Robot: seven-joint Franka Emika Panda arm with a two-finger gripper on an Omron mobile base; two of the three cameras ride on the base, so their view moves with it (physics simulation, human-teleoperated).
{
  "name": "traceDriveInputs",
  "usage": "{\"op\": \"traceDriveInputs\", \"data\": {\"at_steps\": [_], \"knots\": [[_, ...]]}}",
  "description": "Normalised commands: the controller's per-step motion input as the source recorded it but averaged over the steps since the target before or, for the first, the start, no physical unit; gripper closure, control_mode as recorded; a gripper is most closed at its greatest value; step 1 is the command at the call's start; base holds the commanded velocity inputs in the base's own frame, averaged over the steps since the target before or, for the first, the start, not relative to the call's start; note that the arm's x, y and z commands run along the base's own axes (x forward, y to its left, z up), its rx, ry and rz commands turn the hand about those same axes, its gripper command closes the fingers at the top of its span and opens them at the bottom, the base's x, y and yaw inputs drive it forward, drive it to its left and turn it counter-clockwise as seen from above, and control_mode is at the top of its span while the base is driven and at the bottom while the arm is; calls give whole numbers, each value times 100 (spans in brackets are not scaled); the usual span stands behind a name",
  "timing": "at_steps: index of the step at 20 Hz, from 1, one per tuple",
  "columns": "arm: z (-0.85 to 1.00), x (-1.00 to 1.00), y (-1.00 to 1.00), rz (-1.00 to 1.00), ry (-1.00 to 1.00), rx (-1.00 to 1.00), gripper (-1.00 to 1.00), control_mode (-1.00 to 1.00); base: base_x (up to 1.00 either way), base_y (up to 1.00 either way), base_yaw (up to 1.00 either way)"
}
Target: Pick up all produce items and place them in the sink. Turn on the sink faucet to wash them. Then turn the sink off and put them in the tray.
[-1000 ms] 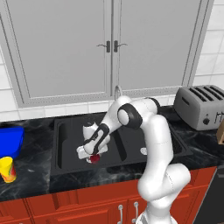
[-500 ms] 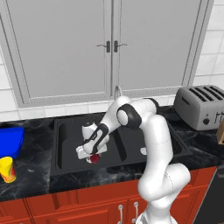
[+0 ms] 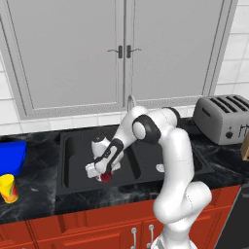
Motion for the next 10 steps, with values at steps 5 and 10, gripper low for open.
{"op": "traceDriveInputs", "data": {"at_steps": [5,10], "knots": [[44,-18,0,0,-12,0,-100,-100,0,0,0],[63,-13,0,0,-14,0,-100,-100,0,0,0]]}}
